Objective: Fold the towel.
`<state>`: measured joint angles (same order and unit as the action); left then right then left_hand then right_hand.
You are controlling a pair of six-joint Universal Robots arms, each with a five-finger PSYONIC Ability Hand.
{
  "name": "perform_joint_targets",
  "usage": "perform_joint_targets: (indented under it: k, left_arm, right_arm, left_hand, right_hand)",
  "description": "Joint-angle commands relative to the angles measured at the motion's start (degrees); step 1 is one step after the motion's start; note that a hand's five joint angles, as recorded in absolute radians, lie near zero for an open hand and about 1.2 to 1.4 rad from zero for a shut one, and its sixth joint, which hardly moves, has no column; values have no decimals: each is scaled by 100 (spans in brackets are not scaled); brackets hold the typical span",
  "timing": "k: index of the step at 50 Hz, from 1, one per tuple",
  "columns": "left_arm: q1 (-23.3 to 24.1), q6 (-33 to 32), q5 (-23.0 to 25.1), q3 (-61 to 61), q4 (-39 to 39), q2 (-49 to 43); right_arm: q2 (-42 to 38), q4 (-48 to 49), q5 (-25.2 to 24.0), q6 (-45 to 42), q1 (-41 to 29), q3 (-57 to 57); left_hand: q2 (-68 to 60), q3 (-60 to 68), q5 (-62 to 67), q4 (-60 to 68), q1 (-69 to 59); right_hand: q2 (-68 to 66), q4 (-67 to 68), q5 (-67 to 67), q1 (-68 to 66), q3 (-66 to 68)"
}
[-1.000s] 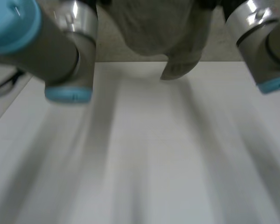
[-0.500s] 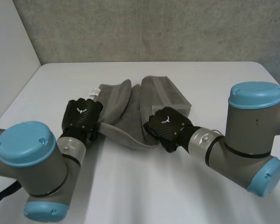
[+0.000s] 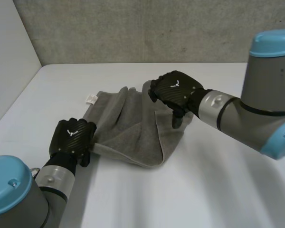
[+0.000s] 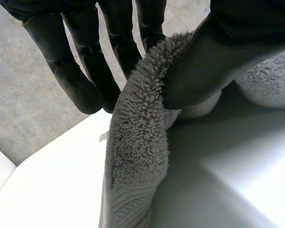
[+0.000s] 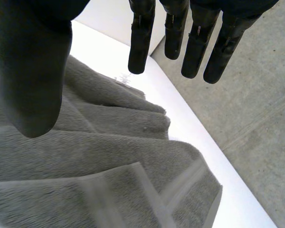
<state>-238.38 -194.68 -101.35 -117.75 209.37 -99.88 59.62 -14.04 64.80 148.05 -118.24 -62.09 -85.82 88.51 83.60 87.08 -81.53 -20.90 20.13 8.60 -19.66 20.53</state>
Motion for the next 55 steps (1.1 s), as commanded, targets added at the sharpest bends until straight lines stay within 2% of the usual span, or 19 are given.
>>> perform_joint_targets:
  k: [1,3,6,8,19,27,39,40,41,43,44,46,48,55]
  left_arm:
    - [-25,0,-7,-152,148,48]
    - [-60,0,-7,-178,184,57]
    - [-86,0,2,-187,192,57]
    - [-121,0,2,-187,192,57]
    - [-174,17,2,-204,210,48]
    - [-174,18,19,-204,210,48]
    - [-174,18,19,-213,201,48]
    - [-174,18,2,-213,201,48]
    - [-174,18,2,-213,201,48]
    - [-174,18,2,-205,201,48]
    - [-174,18,2,-204,201,48]
    - [-174,18,2,-204,201,57]
    - [-174,18,2,-204,201,57]
    - [-174,18,2,-213,201,57]
  right_arm:
    - [-970,-29,182,-48,-156,1085]
    - [-1556,-37,410,-223,-252,1715]
    - [-1840,-55,508,-373,-288,2008]
    - [-2400,-160,639,-706,-323,2577]
    - [-3913,-556,797,-1024,-349,4371]
    - [-4354,-556,868,-1041,-332,4820]
    - [-4583,-556,859,-1068,-279,4847]
    - [-4583,-556,859,-1085,-270,4847]
    - [-4583,-556,859,-1085,-270,4847]
    - [-4504,-556,877,-1068,-244,4856]
    - [-4504,-556,877,-1068,-244,4856]
    - [-4372,-539,894,-1041,-218,4856]
    - [-4276,-538,894,-1032,-217,4856]
    - [-4108,-565,982,-1024,-217,4786]
  left_hand:
    - [582,-851,-1360,-708,153]
    - [582,-851,-1360,-708,153]
    - [582,-851,-1360,-708,153]
    - [582,-851,-1360,-708,153]
    - [582,-851,-1360,-708,153]
    - [614,-882,-1392,-740,184]
    - [698,-966,-1476,-824,269]
    - [715,-983,-1493,-840,285]
    - [715,-983,-1493,-841,285]
    - [765,-1033,-1543,-891,336]
    - [765,-1033,-1543,-891,336]
    - [815,-1084,-1593,-941,386]
    - [866,-1134,-1644,-992,436]
    - [1001,-1269,-1779,-1127,571]
  right_hand:
    - [22,55,208,-102,15]
    - [-497,574,728,-621,534]
    - [-499,576,730,-623,536]
    - [-500,576,730,-624,537]
    - [-449,526,680,-573,486]
    - [-466,543,696,-590,503]
    - [-718,795,949,-842,755]
    - [-1284,1361,1515,-1408,1321]
    - [-1290,1367,1520,-1414,1327]
    - [-3279,3356,3510,-3403,3316]
    - [-3292,3369,3522,-3416,3329]
    - [-5385,5462,5615,-5509,5422]
    - [-5905,5982,6135,-6029,5942]
    - [-5910,5987,6140,-6034,5947]
